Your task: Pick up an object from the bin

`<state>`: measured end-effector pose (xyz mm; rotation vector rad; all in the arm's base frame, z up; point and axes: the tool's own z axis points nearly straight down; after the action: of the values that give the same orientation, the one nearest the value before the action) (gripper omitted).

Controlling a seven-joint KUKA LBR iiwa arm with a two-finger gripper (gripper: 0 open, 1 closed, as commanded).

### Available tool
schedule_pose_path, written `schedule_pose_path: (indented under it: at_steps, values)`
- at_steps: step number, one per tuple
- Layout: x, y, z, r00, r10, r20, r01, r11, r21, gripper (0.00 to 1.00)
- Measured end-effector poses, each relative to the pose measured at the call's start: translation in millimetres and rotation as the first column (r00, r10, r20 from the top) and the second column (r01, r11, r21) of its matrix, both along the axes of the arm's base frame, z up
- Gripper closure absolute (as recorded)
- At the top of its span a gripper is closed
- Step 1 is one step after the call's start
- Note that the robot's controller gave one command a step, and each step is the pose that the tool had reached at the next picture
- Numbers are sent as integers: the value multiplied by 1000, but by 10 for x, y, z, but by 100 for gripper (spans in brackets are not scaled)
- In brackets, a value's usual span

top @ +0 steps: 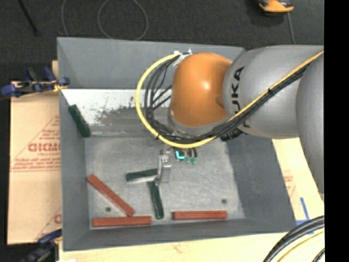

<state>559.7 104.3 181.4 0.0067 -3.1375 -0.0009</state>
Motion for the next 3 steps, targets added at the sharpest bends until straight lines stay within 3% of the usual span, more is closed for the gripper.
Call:
schedule_pose_path:
  at_steps: [1,2,3]
  values:
    - [152,16,-1151,995,-102,1,102,995,-1,0]
    - [81,-64,-801,963,-269,9,269,963,2,0]
    - [-107,-50,-675,877,-481,4,481,877,0,0]
